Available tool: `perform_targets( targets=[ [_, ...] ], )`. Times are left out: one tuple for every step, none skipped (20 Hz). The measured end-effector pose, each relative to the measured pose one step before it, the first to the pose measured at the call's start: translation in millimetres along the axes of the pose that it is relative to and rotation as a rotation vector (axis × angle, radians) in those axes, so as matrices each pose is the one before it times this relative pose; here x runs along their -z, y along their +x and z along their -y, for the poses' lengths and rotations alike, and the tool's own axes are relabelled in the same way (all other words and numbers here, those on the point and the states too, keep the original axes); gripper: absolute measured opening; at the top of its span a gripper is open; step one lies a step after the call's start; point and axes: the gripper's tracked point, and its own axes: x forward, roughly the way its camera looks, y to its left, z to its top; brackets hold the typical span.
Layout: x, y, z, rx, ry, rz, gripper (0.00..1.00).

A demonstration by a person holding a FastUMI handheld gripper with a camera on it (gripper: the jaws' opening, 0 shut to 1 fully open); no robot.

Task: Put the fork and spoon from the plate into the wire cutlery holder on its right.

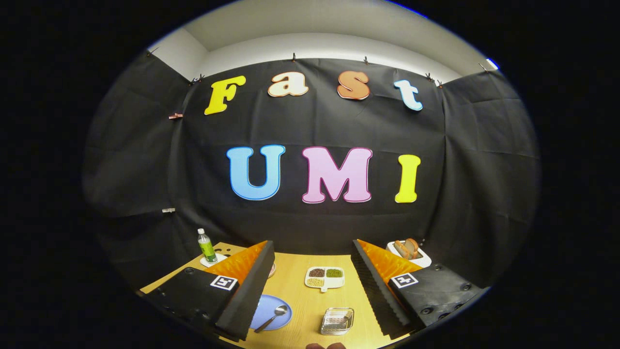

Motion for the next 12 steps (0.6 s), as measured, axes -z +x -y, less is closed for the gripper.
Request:
perform_targets(
  targets=[
    [1.84, 2.55, -1.97, -0.00364, 0.00718, -0.00768, 0.99],
    [2.61, 2.87, -3.03, -0.00598, 0.00393, -0.00756, 0.99],
    [4.59, 3.07, -2.50, -0.00143, -0.00100, -0.00982, 0.99],
    [4.69, 2.85, -3.61, -0.00654, 0.00087, -0.01157, 0.99],
    [4.03, 3.69, -6.51, -0.01161, -0.00093, -0.00888, 0.99],
    [5.47, 4.24, -3.97, -0.00546, -0.00532, -0.01393, 0.99],
    [7.12, 4.58, -3.38, -0.00661, -0.00593, -0.01735, 0.99],
    [9.59, 5.50, -5.01, -0.00778, -0.00438, -0.02282, 0.99],
    [7.55, 4.72, -3.15, -0.00539, -0.00399, -0.02065, 0.99],
    [9.79, 5.36, -3.82, -0.00695, -0.00609, -0.02663, 0.99],
    [11.40, 5.57, -4.39, -0.00697, -0.00386, -0.03091, 0.99],
    [12.03, 6.18, -5.70, -0.01066, -0.00499, -0.03128, 0.99]
  ],
)
